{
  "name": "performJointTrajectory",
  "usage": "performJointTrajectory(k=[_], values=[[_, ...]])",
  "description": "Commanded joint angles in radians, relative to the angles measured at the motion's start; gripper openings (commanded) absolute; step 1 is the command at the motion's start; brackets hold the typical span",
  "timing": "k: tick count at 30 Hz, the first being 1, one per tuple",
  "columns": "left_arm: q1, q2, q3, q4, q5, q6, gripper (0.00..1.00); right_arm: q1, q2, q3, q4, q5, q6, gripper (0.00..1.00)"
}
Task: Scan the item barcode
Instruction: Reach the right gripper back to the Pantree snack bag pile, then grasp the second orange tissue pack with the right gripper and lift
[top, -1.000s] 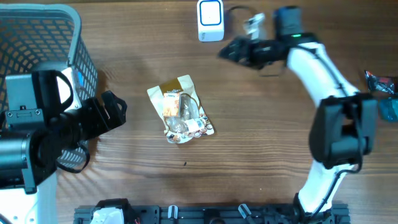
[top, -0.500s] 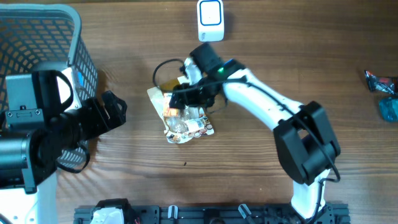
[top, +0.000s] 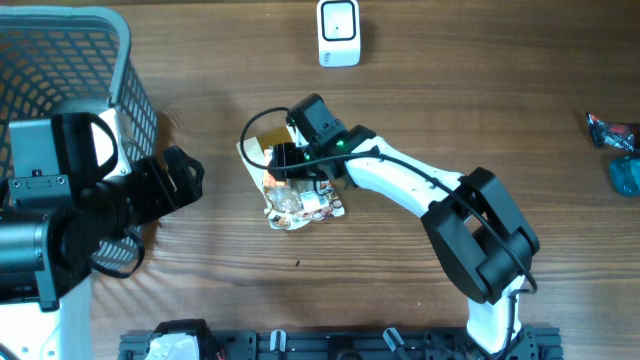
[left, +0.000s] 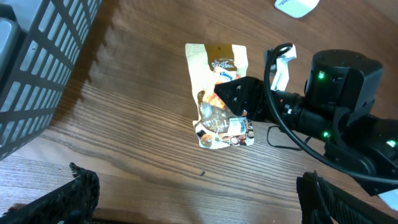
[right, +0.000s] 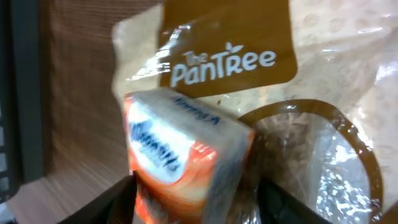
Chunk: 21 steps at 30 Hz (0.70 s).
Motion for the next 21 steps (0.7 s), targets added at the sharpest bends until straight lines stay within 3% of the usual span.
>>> performJointTrajectory(k=[1, 3, 6, 8, 12, 18, 21], values=[[-0.005, 0.003, 0.009, 0.002, -0.002, 0.013, 1.0, 0.0, 0.003, -0.022, 0.005, 0.039, 0.018, 0.55], [-0.005, 0.003, 0.009, 0.002, -0.002, 0.013, 1.0, 0.0, 0.008, -0.023, 0.001, 0.039, 0.016, 0.27], [-0.005, 0.003, 0.009, 0.002, -0.002, 0.013, 1.0, -0.01, 0.002, -0.021, 0.001, 0.005, 0.005, 0.1], [-0.005, 0.003, 0.009, 0.003, -0.002, 0.013, 1.0, -0.04, -0.011, -0.02, 0.0, -0.071, -0.03, 0.05], [-0.005, 0.003, 0.009, 0.002, -0.002, 0.013, 1.0, -0.134, -0.043, -0.02, 0.0, -0.331, -0.145, 0.05], [-0.005, 0.003, 0.009, 0.002, -0.002, 0.013, 1.0, -0.333, -0.047, -0.02, 0.005, -0.921, -0.348, 0.05], [-0.005, 0.003, 0.009, 0.003, -0.002, 0.013, 1.0, -0.402, -0.047, -0.02, 0.003, -1.062, -0.388, 0.05]])
